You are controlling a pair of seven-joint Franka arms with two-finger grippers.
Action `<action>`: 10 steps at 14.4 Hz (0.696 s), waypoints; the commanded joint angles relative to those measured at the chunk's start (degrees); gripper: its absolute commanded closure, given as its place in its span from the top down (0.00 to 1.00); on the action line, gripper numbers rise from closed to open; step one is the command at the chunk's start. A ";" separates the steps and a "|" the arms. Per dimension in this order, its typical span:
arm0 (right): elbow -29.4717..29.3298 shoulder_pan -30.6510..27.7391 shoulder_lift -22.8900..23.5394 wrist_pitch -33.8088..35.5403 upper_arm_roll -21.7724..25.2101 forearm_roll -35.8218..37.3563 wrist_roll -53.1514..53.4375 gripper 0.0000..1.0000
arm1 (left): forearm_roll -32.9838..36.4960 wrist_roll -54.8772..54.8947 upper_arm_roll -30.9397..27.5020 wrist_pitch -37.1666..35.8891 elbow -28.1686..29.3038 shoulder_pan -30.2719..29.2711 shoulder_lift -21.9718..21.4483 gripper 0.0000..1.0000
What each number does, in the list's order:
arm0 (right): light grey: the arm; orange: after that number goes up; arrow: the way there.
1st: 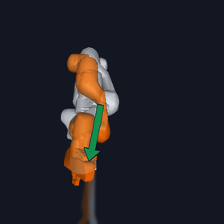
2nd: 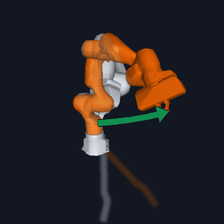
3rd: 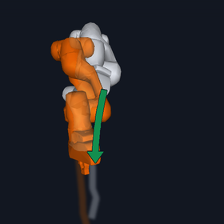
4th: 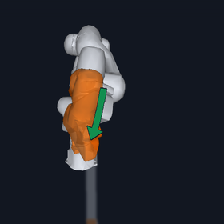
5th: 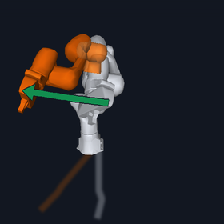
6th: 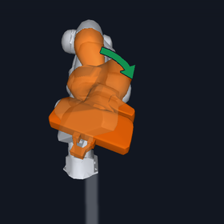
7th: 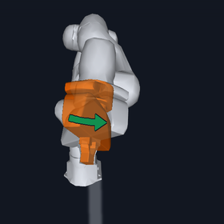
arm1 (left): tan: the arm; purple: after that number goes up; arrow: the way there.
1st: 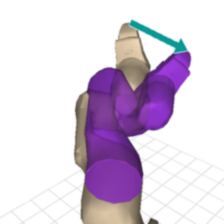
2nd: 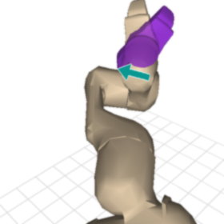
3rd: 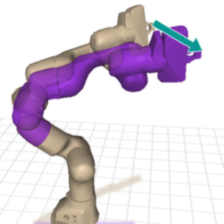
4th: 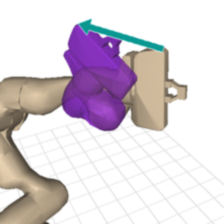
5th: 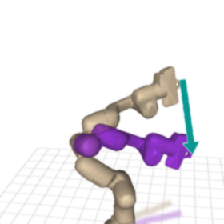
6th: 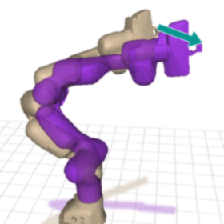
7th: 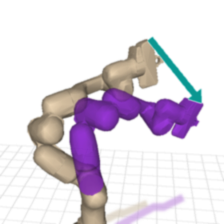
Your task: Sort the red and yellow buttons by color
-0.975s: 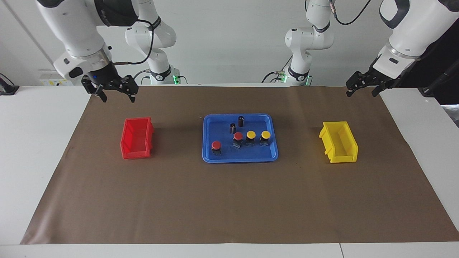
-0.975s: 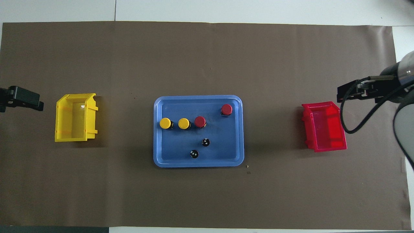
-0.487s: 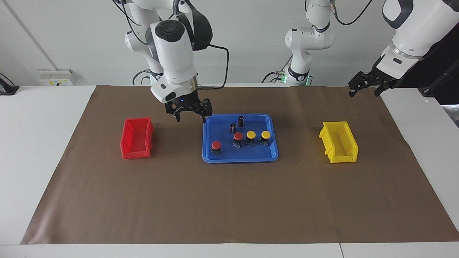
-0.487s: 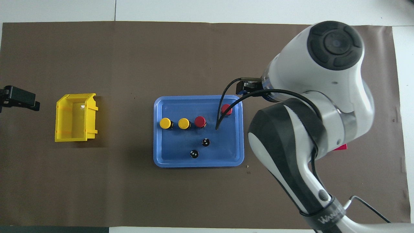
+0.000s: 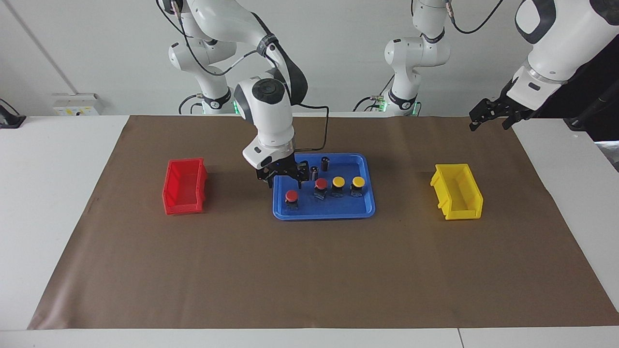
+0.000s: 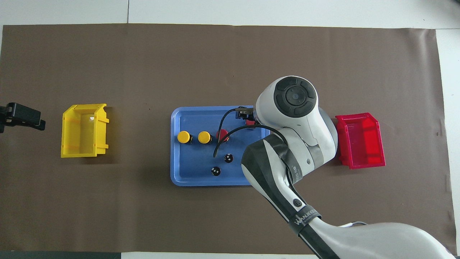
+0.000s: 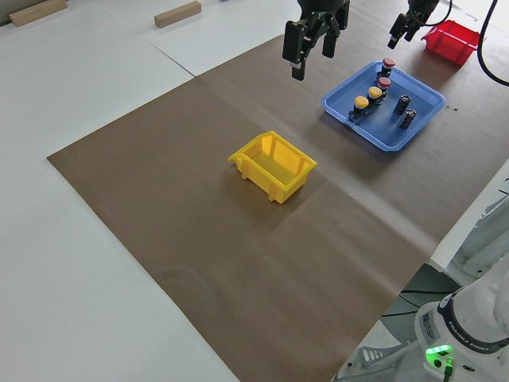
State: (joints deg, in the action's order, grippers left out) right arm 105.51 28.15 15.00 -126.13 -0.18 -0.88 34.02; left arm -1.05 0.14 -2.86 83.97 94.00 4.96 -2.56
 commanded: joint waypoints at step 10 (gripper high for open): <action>1.45 1.47 4.95 -7.20 0.27 -0.70 0.17 0.67 | -0.89 -22.55 1.54 25.01 19.81 17.54 -0.80 1.00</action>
State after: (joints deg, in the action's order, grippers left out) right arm 106.34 29.62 20.35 -133.08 -0.14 -0.92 34.10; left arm -1.68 -20.38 -0.48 105.58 112.18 21.13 -5.45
